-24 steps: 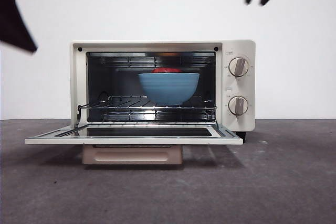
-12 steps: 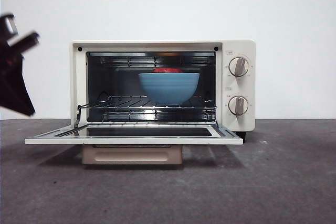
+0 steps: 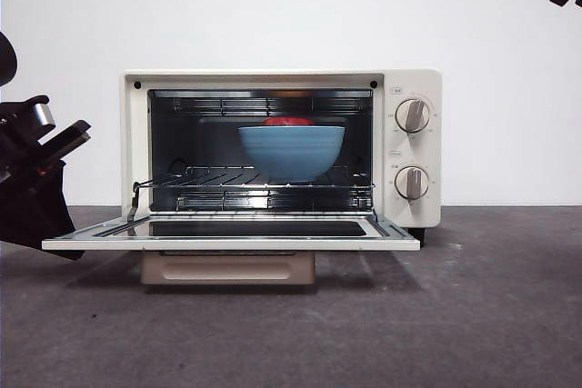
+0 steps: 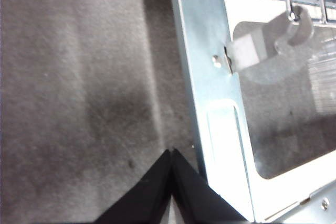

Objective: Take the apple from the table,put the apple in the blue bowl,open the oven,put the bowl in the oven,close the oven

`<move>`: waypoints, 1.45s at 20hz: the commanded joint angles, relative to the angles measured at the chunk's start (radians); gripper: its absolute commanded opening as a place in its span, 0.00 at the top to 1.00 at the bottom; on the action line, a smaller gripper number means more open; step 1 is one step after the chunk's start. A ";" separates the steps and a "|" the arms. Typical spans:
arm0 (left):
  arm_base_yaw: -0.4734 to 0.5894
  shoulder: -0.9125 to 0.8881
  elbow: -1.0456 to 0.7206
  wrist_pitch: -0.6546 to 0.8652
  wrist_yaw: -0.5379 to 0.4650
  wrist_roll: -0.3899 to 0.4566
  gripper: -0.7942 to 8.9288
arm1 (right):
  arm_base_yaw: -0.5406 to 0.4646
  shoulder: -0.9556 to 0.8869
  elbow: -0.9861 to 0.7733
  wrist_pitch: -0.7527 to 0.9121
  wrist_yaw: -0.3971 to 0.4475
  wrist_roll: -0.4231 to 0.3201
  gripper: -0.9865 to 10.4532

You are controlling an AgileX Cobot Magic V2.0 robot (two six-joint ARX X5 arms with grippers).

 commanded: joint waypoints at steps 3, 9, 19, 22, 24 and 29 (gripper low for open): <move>-0.002 0.043 0.008 0.011 0.078 -0.003 0.91 | 0.010 0.003 0.006 0.036 -0.002 0.011 0.80; 0.002 0.056 0.008 0.050 0.240 -0.040 0.91 | 0.010 0.003 0.006 0.041 -0.001 0.011 0.80; 0.059 0.055 0.010 0.269 0.383 -0.219 0.91 | 0.010 0.003 0.006 0.041 -0.001 0.016 0.80; 0.074 0.055 0.011 0.352 0.383 -0.276 0.91 | 0.010 0.003 0.006 0.040 -0.002 0.023 0.80; 0.075 0.055 0.011 0.427 0.383 -0.316 0.91 | 0.010 0.003 0.006 0.041 -0.002 0.025 0.80; 0.075 0.055 0.013 0.640 0.369 -0.430 0.91 | 0.010 0.003 0.006 0.040 -0.002 0.042 0.80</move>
